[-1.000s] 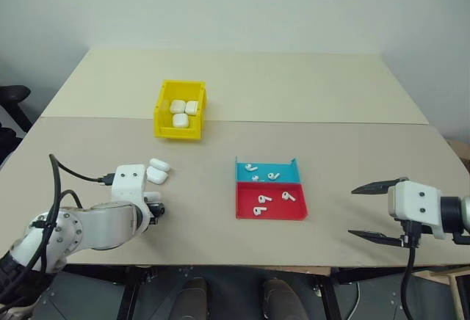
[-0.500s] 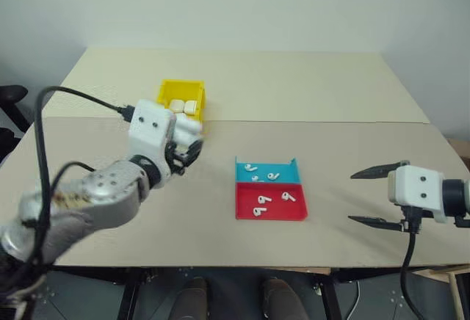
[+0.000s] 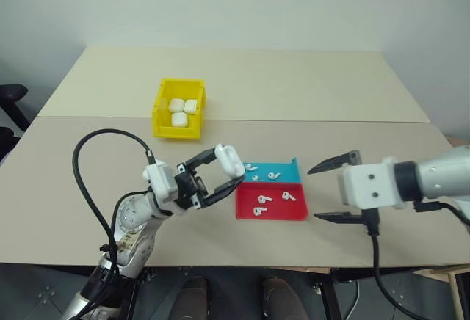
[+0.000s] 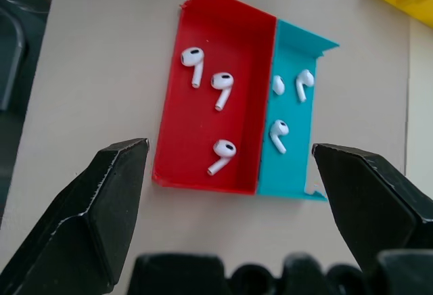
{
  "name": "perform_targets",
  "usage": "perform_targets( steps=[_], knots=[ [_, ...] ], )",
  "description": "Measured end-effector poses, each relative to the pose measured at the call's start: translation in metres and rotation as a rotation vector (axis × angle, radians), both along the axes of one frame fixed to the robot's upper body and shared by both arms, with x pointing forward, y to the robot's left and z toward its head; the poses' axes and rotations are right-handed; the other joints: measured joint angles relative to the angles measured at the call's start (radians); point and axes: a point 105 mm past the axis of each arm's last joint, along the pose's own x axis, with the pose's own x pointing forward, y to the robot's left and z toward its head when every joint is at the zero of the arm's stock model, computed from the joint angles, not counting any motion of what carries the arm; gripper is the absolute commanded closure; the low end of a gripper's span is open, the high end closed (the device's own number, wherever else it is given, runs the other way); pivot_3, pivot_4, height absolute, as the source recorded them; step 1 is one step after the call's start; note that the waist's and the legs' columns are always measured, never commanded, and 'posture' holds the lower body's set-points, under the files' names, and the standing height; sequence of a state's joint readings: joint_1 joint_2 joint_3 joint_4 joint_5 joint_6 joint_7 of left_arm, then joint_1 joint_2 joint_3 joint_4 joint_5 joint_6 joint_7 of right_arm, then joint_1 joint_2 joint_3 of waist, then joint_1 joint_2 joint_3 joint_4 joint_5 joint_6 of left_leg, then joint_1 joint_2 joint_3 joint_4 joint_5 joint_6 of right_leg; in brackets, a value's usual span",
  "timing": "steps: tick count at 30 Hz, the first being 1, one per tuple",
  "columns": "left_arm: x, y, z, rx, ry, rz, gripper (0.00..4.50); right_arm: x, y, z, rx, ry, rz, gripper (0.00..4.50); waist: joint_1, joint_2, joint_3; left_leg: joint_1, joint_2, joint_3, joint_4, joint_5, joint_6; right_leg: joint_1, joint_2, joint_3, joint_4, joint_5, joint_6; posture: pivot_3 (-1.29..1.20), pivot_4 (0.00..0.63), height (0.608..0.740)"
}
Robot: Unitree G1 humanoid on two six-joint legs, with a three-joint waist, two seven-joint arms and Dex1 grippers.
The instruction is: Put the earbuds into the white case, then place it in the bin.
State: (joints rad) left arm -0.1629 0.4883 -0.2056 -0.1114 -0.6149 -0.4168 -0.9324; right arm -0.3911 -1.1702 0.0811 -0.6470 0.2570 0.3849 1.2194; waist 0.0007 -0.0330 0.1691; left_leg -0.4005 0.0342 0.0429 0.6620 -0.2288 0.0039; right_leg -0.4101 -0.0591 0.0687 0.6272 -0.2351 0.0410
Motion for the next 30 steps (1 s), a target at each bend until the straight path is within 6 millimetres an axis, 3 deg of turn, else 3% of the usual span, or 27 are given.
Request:
perform_targets(
  steps=[3,9,14,24,29,30],
  knots=[
    [-0.006,0.011,-0.016,0.057,0.019,-0.027,1.71,0.004,0.019,-0.007,-0.029,0.018,0.040,0.00,-0.012,0.000,0.000,0.000,0.000,-0.001,0.000,0.000,0.000,-0.001,0.000,0.000,0.001,0.000,0.000,0.00,0.150,0.740],
    [-0.014,0.033,-0.026,0.103,0.037,0.016,1.71,0.014,0.046,-0.029,-0.139,0.058,0.100,0.00,-0.017,0.000,0.000,-0.005,0.001,-0.001,0.001,0.000,0.000,-0.009,0.000,0.000,0.005,0.000,0.000,0.00,0.150,0.740],
    [-0.019,0.041,-0.028,0.138,0.035,0.100,1.71,0.019,0.063,-0.044,-0.202,0.089,0.123,1.60,-0.014,0.000,0.000,-0.008,0.001,-0.001,0.002,0.000,0.001,-0.011,0.000,-0.001,0.006,0.000,-0.001,0.00,0.150,0.740],
    [-0.028,0.042,-0.040,0.188,0.020,0.144,1.71,0.032,0.082,-0.055,-0.307,0.105,0.090,1.60,-0.016,0.001,0.000,-0.006,0.001,-0.001,0.003,0.000,0.001,-0.012,0.000,-0.001,0.012,0.000,-0.002,0.00,0.150,0.740],
    [-0.025,0.045,-0.042,0.181,0.023,0.166,1.71,0.034,0.081,-0.062,-0.341,0.144,0.042,1.60,-0.016,0.001,0.000,-0.006,0.001,-0.002,0.003,0.000,0.001,-0.013,0.000,-0.002,0.015,0.000,-0.004,0.00,0.150,0.740],
    [-0.024,0.046,-0.044,0.184,0.025,0.169,1.71,0.033,0.084,-0.062,-0.340,0.147,0.047,1.79,-0.016,0.001,0.000,-0.006,0.001,-0.002,0.003,0.000,0.001,-0.013,0.000,-0.002,0.015,0.000,-0.004,0.00,0.150,0.740]
  ],
)
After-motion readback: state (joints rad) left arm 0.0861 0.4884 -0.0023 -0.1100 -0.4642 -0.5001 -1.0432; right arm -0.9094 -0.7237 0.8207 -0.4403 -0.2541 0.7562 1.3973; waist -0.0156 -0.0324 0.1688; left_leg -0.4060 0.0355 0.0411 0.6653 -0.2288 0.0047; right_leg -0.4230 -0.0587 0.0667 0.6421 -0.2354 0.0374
